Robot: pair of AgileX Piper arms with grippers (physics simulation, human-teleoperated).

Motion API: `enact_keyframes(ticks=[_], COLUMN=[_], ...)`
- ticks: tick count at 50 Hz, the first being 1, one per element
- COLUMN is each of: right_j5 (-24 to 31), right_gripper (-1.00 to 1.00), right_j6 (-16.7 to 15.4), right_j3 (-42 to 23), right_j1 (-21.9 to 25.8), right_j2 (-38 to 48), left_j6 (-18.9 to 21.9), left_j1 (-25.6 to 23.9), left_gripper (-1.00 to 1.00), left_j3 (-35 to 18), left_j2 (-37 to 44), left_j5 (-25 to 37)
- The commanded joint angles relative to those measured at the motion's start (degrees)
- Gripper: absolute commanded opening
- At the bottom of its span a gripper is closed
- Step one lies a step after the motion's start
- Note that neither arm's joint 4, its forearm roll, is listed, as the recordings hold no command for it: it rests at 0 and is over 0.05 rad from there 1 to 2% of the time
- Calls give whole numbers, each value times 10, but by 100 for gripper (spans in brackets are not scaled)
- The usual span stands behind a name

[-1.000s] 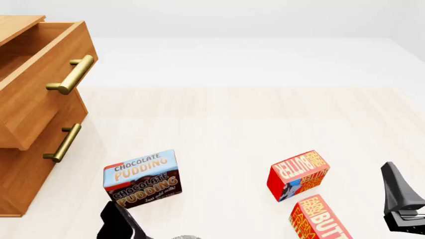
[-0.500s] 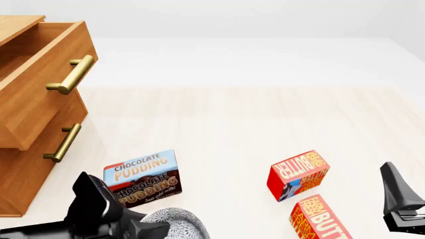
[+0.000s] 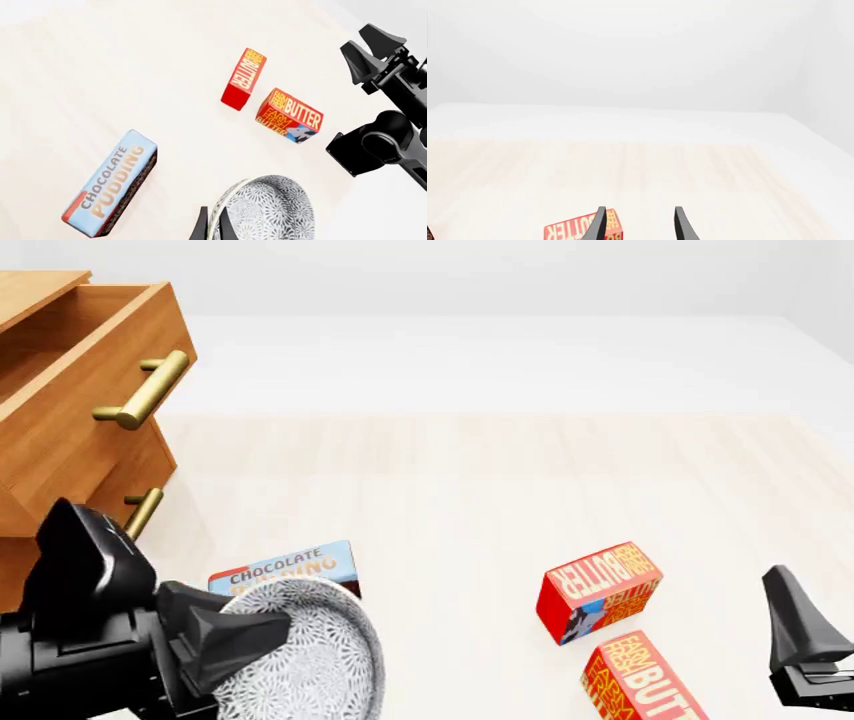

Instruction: Put the bowl in the top drawer of the cabinet.

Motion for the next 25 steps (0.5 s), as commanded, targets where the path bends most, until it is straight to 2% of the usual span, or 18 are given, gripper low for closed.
enact_keyframes(ticks=[1,13,16,25], right_j5=[-1,-1,-1,-1], right_gripper=[100,100,100,100], right_j6=[0,0,0,1], right_j3=[0,0,0,0], right_j1=[2,2,2,3], right_j2=[0,0,0,0], left_j6=[44,89,108,118], left_j1=[30,78,107,128], left_gripper=[-100,-100,-100,-100], left_j3=[-88,-180,-209,-254], left_j2=[-19,-29,-40,-45], left_j5=[79,147,169,198])
